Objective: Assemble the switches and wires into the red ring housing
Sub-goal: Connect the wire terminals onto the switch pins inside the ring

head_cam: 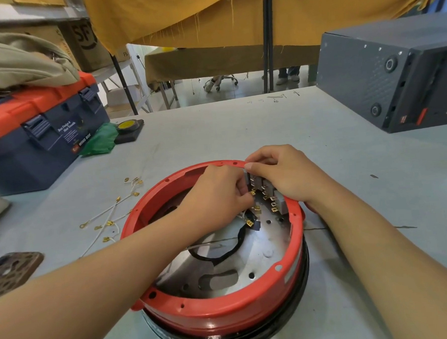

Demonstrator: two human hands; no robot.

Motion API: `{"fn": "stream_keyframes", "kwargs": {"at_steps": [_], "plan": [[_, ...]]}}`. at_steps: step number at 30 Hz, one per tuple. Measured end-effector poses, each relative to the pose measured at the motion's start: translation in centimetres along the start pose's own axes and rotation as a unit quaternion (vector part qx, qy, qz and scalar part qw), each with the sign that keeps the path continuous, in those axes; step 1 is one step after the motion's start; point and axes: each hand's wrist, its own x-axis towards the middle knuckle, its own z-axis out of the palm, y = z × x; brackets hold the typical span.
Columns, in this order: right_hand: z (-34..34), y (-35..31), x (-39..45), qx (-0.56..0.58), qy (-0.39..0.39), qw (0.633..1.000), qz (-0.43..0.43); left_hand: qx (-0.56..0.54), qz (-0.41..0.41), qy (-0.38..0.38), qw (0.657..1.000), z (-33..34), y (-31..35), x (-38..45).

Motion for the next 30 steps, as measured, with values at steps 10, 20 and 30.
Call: {"fn": "stream_keyframes", "kwargs": {"at_steps": [10, 20, 30], "plan": [[0.05, 0.23, 0.18, 0.002, -0.005, 1.0, -0.003, 0.011, 0.014, 0.008, 1.0, -0.2, -0.09, -0.24], [0.06, 0.13, 0.08, 0.002, -0.004, 1.0, 0.001, 0.016, -0.003, 0.013, 1.0, 0.11, 0.48, -0.2], [0.07, 0.02, 0.0, 0.0, 0.002, 1.0, 0.0, 0.018, 0.003, 0.005, 1.0, 0.02, 0.5, -0.13]]}}
